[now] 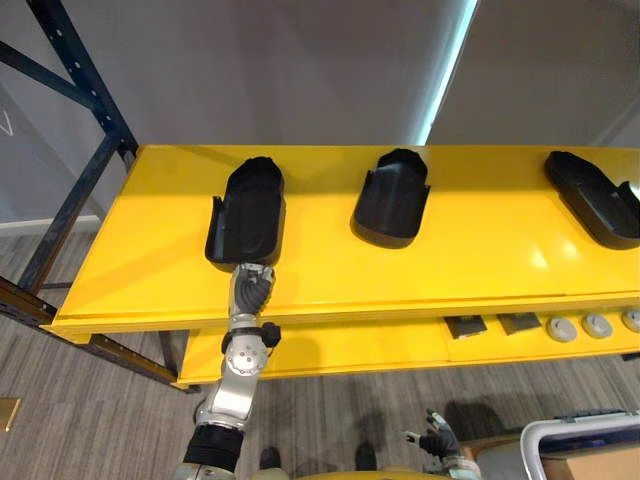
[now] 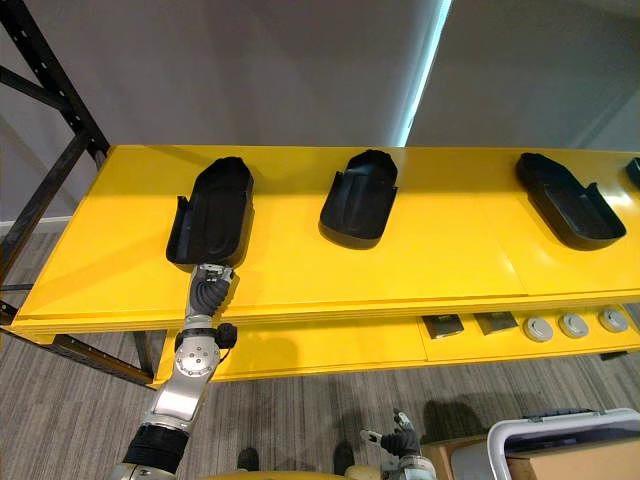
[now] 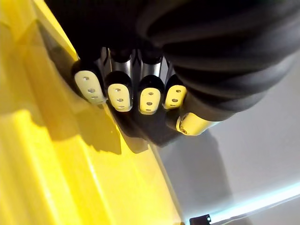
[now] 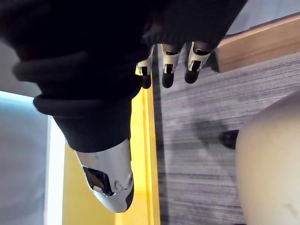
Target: Walk over and take plastic housings, then place them on the shelf
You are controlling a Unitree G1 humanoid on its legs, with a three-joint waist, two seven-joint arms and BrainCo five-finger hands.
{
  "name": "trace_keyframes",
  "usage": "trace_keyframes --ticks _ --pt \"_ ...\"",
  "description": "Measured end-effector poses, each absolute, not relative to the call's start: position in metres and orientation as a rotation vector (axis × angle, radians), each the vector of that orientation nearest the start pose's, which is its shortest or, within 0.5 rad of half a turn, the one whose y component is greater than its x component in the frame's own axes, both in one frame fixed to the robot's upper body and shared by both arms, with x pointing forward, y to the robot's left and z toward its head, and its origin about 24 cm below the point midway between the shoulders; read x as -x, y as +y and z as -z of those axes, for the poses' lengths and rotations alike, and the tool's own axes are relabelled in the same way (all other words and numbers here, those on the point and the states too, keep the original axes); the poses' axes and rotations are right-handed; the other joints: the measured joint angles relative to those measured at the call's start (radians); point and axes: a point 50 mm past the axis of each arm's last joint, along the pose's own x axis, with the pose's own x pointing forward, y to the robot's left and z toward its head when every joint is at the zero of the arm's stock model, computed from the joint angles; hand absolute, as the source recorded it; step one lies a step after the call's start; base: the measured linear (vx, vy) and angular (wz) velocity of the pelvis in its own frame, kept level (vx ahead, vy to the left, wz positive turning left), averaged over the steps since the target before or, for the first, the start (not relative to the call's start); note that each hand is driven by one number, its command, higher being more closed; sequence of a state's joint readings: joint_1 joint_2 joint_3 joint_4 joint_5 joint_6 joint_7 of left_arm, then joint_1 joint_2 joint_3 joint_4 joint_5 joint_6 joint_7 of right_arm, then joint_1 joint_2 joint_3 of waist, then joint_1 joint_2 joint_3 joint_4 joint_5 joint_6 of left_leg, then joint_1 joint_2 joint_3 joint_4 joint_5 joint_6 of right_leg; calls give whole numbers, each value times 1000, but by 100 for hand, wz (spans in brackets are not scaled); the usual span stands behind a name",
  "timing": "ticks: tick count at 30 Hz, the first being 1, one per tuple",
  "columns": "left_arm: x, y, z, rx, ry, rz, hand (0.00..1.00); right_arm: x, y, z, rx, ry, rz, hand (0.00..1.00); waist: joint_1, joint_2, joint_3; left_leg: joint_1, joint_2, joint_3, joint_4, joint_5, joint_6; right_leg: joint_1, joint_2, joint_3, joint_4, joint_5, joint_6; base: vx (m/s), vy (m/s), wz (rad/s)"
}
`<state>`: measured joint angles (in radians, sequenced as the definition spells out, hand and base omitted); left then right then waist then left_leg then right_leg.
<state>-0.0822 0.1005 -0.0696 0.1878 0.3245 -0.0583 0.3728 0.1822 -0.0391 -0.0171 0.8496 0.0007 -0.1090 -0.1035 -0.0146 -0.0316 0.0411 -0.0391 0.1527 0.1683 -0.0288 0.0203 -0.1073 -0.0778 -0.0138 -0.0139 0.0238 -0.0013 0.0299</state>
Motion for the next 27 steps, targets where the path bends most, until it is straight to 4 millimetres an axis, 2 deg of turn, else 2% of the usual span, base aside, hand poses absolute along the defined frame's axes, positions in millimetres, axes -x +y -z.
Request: trace_keyframes --ticks 6,17,24,27 --pt "-271 169 -34 -435 -42 -277 100 -104 -178 147 64 919 172 0 -3 -3 0 1 -1 -1 -45 34 -1 -8 9 -3 -25 22 2 -61 -16 0" --pt "-271 174 -35 -430 -46 -293 100 -103 -177 148 60 925 173 0 -6 -3 0 14 -6 -36 -64 45 -1 25 8 -35 -44 24 1 21 0 9" --pt "-271 181 -40 -432 -65 -293 100 -106 -176 149 57 933 152 0 -21 -3 0 17 -10 -58 -64 53 3 40 4 -53 -43 22 2 -4 4 9" --pt "-272 177 -52 -401 -126 -290 100 -106 -175 149 57 932 149 0 -23 -6 2 16 -13 -72 -65 59 5 40 1 -63 -30 15 3 -45 5 13"
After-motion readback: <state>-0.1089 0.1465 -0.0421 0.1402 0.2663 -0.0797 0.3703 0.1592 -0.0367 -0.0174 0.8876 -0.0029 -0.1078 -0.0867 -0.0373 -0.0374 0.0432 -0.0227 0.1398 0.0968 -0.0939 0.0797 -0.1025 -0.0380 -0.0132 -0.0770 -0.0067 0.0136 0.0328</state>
